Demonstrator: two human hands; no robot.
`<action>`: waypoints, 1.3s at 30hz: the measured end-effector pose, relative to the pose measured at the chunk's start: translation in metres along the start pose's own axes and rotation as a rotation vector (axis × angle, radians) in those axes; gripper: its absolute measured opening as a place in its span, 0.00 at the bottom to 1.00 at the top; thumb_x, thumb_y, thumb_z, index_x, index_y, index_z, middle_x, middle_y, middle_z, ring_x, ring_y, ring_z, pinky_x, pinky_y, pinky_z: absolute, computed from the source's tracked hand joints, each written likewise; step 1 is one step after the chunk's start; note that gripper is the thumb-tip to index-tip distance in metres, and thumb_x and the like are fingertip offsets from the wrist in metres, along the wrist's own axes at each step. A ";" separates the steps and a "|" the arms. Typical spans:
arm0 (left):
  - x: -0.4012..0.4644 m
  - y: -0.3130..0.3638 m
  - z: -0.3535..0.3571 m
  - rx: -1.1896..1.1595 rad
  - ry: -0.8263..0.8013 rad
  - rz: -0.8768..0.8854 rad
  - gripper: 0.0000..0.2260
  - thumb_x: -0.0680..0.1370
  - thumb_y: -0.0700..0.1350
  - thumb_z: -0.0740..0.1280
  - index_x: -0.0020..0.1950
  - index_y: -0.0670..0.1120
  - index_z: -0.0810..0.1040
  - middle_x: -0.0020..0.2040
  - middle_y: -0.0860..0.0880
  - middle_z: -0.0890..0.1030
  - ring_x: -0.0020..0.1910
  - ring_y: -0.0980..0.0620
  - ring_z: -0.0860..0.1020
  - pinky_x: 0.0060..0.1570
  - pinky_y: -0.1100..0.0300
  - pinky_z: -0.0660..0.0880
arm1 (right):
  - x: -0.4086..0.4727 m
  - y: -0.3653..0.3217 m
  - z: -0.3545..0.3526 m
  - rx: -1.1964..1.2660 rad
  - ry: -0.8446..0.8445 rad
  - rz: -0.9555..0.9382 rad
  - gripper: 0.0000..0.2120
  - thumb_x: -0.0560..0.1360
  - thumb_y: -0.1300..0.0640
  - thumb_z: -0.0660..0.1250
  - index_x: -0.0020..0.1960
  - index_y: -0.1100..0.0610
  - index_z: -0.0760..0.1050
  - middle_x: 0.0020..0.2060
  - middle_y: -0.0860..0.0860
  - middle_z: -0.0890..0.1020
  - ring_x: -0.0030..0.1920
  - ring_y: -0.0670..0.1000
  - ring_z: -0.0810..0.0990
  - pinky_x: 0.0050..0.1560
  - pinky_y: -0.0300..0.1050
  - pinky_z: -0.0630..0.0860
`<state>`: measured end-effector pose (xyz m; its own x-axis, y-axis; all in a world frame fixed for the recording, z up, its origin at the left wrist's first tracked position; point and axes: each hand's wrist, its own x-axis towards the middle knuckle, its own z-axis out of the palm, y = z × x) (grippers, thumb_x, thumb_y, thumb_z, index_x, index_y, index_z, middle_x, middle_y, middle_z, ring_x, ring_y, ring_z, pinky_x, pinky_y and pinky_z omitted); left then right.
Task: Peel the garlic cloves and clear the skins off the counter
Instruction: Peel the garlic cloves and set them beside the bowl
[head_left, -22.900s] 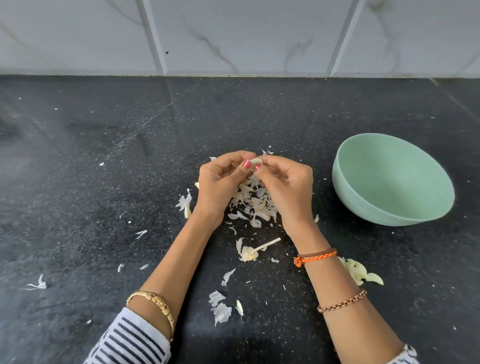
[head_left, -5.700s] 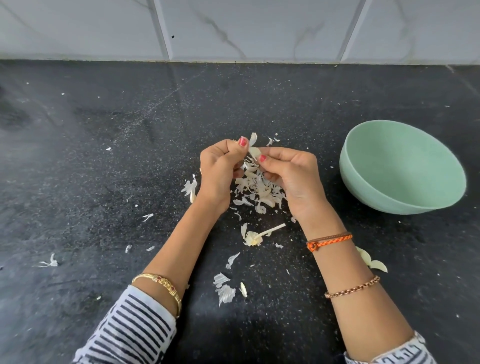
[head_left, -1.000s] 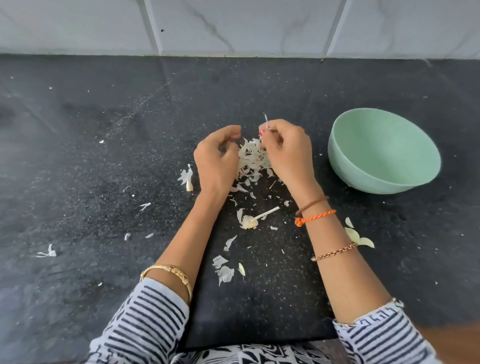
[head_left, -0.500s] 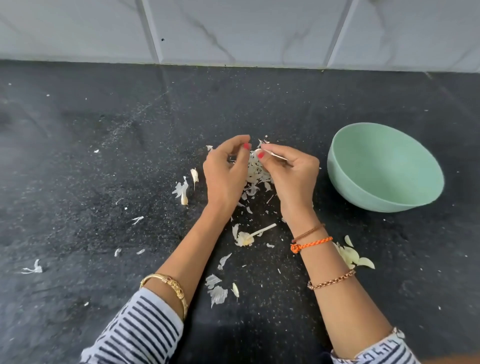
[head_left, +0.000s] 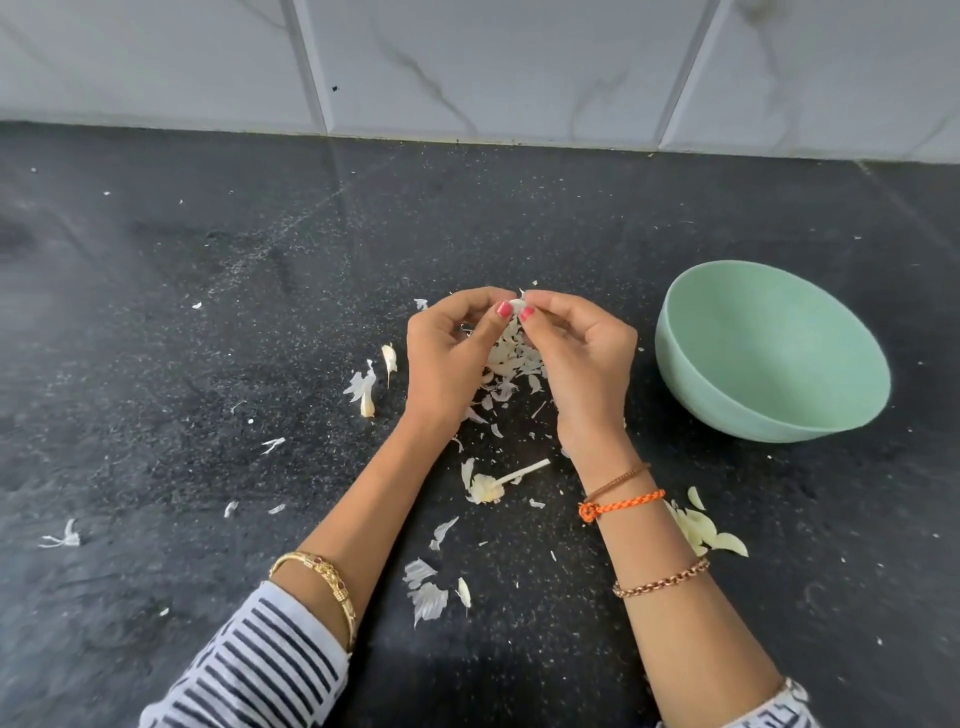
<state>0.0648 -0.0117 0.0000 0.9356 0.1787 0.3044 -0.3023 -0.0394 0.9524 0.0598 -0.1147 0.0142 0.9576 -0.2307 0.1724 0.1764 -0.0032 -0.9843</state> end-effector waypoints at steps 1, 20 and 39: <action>0.000 -0.001 0.000 -0.032 0.010 -0.021 0.06 0.76 0.38 0.67 0.45 0.48 0.81 0.40 0.55 0.83 0.42 0.55 0.80 0.46 0.62 0.76 | 0.001 0.000 0.000 -0.009 -0.015 -0.010 0.07 0.71 0.67 0.70 0.48 0.59 0.80 0.40 0.49 0.83 0.41 0.43 0.82 0.46 0.38 0.79; 0.003 0.000 -0.002 -0.106 -0.055 -0.045 0.09 0.77 0.35 0.64 0.43 0.48 0.78 0.35 0.60 0.80 0.38 0.63 0.77 0.43 0.67 0.74 | 0.000 0.005 0.001 -0.176 -0.065 -0.092 0.07 0.69 0.65 0.72 0.41 0.55 0.79 0.36 0.48 0.82 0.38 0.46 0.83 0.41 0.40 0.80; 0.003 0.003 -0.003 -0.440 -0.136 -0.126 0.12 0.71 0.38 0.64 0.48 0.47 0.62 0.31 0.52 0.80 0.32 0.56 0.78 0.43 0.63 0.75 | -0.006 0.005 0.006 -0.322 0.034 -0.309 0.03 0.70 0.68 0.70 0.41 0.62 0.80 0.35 0.47 0.81 0.36 0.45 0.81 0.38 0.34 0.78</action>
<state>0.0666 -0.0081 0.0036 0.9765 0.0236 0.2144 -0.2059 0.3992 0.8935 0.0560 -0.1073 0.0085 0.8622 -0.2034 0.4639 0.3677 -0.3785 -0.8494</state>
